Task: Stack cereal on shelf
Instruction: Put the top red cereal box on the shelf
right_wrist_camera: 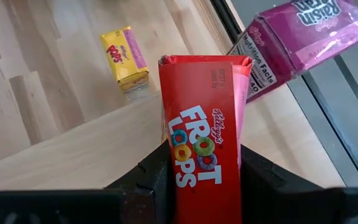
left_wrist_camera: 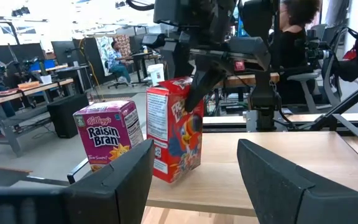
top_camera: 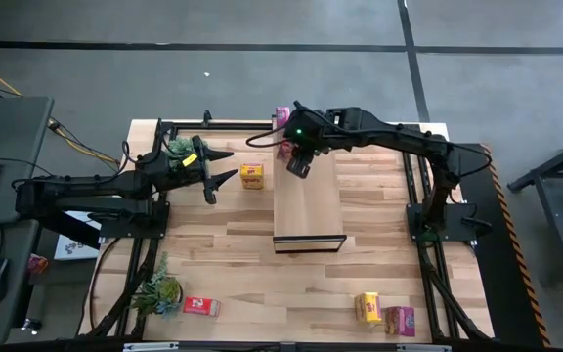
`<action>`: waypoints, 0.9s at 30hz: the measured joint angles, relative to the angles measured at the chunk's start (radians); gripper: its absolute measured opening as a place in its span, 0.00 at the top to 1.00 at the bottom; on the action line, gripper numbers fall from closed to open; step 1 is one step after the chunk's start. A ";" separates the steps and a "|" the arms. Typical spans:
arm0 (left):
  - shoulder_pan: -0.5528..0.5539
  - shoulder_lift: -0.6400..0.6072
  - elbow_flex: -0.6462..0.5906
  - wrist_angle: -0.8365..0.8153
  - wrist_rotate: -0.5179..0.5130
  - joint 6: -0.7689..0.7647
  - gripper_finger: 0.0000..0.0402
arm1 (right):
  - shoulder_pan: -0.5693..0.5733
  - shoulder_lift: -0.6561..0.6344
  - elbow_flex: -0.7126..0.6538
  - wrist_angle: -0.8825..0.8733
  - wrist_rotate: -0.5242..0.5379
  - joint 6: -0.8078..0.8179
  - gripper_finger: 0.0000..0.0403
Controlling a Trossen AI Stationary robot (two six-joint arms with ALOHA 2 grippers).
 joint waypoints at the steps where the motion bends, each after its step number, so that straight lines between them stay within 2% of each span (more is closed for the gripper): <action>1: 0.000 0.000 0.000 0.000 0.000 0.000 0.45 | 0.000 0.000 0.000 0.003 -0.016 0.000 0.70; 10: 0.000 0.000 0.000 -0.001 0.000 0.000 0.45 | -0.004 0.000 0.000 0.013 -0.035 -0.001 0.69; 21: 0.000 0.000 0.000 -0.002 0.000 0.000 0.45 | -0.014 0.000 0.000 0.035 -0.025 0.004 0.56; 27: 0.000 0.000 0.000 -0.003 0.000 0.000 0.45 | -0.014 0.000 0.000 0.044 -0.026 0.006 0.53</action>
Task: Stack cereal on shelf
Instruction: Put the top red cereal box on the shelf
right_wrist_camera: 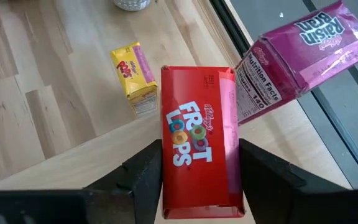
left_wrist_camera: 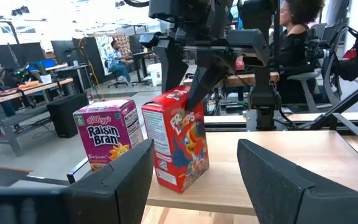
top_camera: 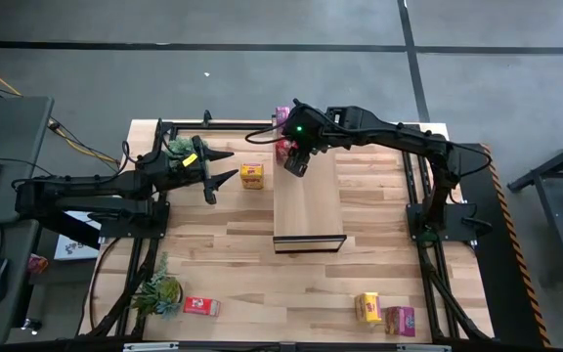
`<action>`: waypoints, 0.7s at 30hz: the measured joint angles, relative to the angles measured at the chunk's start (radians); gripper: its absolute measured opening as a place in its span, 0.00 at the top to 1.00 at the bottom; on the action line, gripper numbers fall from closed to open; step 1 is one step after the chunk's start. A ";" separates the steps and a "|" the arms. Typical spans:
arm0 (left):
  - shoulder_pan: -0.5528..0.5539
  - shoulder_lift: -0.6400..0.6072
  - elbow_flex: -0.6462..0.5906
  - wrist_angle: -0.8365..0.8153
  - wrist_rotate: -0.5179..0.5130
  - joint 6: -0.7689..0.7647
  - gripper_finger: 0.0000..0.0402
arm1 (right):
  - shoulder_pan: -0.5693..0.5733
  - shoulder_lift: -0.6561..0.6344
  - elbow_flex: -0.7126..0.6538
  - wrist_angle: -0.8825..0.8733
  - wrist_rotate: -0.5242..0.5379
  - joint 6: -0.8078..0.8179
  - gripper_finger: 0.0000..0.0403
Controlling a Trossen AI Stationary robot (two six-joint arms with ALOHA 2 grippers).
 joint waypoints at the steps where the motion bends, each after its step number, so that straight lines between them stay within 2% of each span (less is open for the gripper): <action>1: 0.000 0.000 0.000 0.000 0.000 0.000 0.45 | 0.000 0.000 0.000 0.000 0.001 0.000 0.53; 21: 0.000 0.000 0.000 -0.010 0.000 0.001 0.45 | 0.000 -0.003 -0.001 0.051 -0.025 -0.076 0.53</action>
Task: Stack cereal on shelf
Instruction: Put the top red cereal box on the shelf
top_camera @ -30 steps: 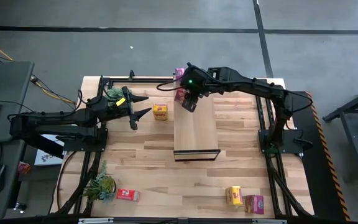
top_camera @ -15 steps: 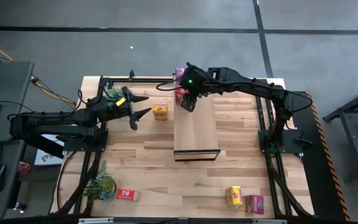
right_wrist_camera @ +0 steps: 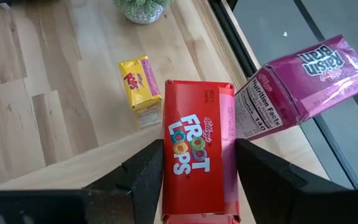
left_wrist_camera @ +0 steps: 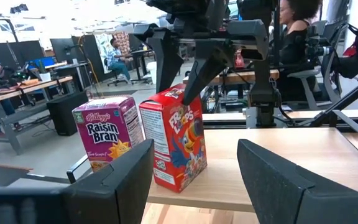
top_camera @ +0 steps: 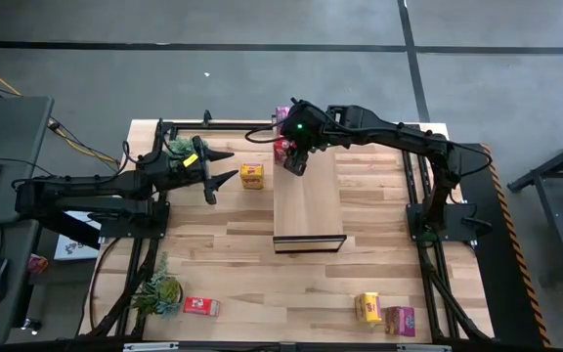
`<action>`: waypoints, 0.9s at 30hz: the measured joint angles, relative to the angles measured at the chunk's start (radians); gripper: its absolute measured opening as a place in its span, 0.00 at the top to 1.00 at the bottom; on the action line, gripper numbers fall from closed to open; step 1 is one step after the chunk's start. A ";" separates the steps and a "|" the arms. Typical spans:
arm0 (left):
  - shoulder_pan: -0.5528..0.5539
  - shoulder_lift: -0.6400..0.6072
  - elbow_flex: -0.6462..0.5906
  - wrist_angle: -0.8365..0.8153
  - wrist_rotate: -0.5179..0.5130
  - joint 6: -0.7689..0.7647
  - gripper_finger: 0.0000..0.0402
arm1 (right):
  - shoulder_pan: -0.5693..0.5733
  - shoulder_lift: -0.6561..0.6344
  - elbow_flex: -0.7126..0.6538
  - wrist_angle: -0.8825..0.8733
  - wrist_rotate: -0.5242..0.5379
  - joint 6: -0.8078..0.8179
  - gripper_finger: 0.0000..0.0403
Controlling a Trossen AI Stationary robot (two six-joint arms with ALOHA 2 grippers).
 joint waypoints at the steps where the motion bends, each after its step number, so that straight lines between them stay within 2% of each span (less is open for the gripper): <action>1: 0.000 0.000 0.000 0.000 0.000 0.000 0.45 | 0.000 0.000 0.000 0.000 -0.001 0.000 0.53; 19: 0.000 0.000 0.000 0.002 0.000 0.000 0.45 | -0.005 -0.074 0.000 0.003 -0.017 0.000 0.53; 27: 0.000 0.000 0.000 -0.006 0.000 0.000 0.45 | -0.024 -0.109 0.000 -0.060 0.043 -0.019 0.53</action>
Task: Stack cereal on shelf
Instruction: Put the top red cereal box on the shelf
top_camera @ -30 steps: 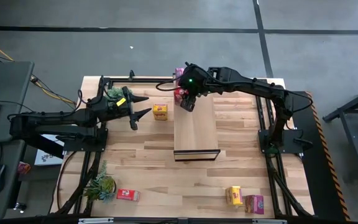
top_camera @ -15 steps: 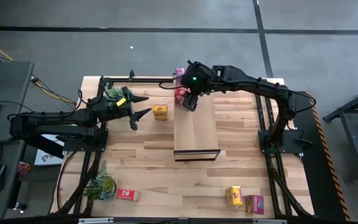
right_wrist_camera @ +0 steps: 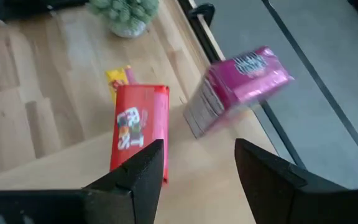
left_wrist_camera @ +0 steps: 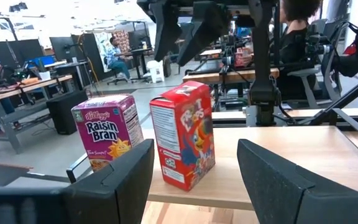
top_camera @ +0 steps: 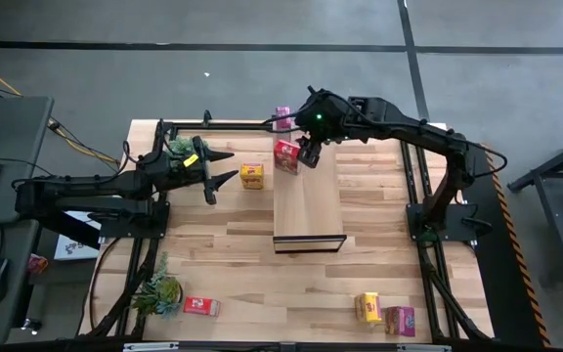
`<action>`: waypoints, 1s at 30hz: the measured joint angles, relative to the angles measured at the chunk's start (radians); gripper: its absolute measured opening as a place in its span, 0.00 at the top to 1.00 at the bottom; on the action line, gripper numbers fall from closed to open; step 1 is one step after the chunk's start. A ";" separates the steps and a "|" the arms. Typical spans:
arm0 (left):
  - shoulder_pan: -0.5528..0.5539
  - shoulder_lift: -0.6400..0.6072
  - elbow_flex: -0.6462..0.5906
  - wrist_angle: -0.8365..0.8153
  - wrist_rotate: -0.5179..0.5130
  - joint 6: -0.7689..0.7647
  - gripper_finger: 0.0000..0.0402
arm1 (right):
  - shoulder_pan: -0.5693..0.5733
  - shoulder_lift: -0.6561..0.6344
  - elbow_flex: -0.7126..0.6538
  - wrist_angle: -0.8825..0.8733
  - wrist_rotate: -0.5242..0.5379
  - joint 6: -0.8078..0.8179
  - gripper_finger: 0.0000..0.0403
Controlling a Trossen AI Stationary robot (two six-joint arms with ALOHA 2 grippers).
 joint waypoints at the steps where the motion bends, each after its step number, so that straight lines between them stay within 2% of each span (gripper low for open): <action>1: 0.000 0.000 0.000 0.000 0.000 0.000 0.45 | -0.006 -0.003 0.000 -0.018 0.000 0.000 0.53; 5: 0.000 0.000 0.000 -0.009 0.000 0.000 0.45 | -0.035 -0.004 -0.010 -0.107 0.000 0.022 0.56; 8: 0.000 0.000 0.000 -0.019 0.000 0.000 0.45 | -0.057 -0.006 -0.067 -0.138 0.000 0.032 0.60; 14: 0.000 0.000 0.000 -0.034 0.000 0.017 0.45 | -0.102 -0.079 -0.293 -0.082 -0.009 0.036 0.73; 18: 0.000 0.000 0.000 -0.033 -0.001 0.018 0.45 | -0.145 -0.199 -0.527 0.110 -0.035 0.059 0.85; 22: 0.000 0.000 0.000 -0.005 -0.001 0.018 0.45 | -0.173 -0.329 -0.768 0.447 -0.137 0.127 0.98; 26: 0.000 0.000 0.000 0.006 -0.001 0.017 0.45 | -0.166 -0.376 -0.952 0.767 -0.185 0.174 0.98; 30: 0.000 0.000 0.000 0.011 -0.001 0.017 0.45 | -0.149 -0.340 -1.049 0.985 -0.185 0.186 0.99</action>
